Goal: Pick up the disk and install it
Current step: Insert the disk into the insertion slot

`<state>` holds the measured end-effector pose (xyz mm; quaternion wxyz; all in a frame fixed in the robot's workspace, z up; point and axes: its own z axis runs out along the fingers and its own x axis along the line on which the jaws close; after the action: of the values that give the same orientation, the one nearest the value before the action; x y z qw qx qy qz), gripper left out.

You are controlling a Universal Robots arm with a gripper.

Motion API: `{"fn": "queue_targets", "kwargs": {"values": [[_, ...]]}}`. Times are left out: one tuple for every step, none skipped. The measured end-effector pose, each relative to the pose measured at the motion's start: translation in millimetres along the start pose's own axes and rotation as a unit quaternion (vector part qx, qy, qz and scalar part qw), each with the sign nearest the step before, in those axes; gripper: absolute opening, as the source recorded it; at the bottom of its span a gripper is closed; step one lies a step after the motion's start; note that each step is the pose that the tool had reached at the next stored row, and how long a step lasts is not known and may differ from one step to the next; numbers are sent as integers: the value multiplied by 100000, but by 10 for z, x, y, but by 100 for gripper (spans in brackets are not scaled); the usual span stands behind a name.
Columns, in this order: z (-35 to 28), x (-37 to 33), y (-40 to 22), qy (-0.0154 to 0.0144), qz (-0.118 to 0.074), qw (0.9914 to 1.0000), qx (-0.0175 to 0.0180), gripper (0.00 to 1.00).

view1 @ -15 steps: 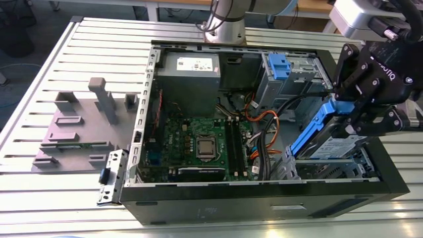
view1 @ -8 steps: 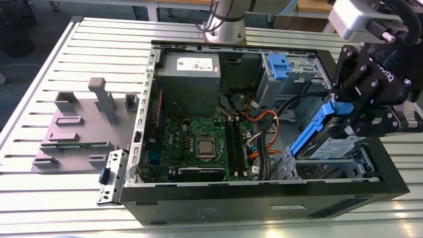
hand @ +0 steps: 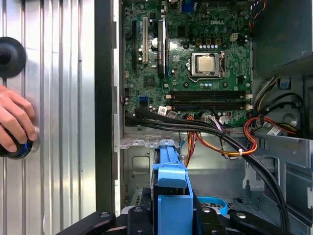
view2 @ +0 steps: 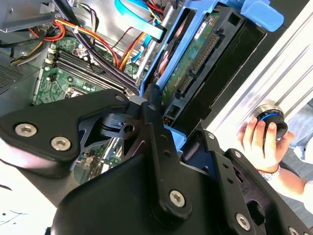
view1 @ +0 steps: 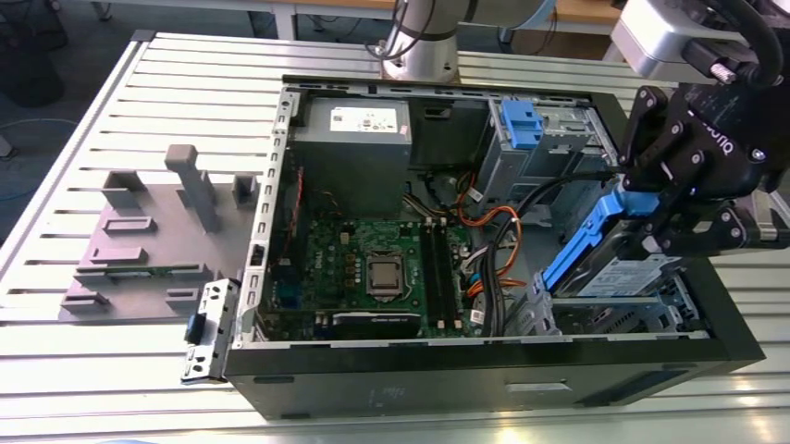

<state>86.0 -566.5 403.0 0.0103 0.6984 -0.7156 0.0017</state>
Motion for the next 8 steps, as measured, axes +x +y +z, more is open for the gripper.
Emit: {"fn": "queue_targets", "kwargs": {"values": [[2, 0, 0, 2, 1, 100000, 1, 36], [4, 0, 0, 2, 1, 100000, -1, 36], [6, 0, 0, 4, -1, 100000, 0, 36], [8, 0, 0, 4, 0, 100000, -1, 36], [10, 0, 0, 3, 3, 100000, -1, 36], [12, 0, 0, 2, 3, 100000, 0, 36], [14, 0, 0, 4, 0, 100000, -1, 36], [16, 0, 0, 3, 0, 100000, -1, 36]]}}
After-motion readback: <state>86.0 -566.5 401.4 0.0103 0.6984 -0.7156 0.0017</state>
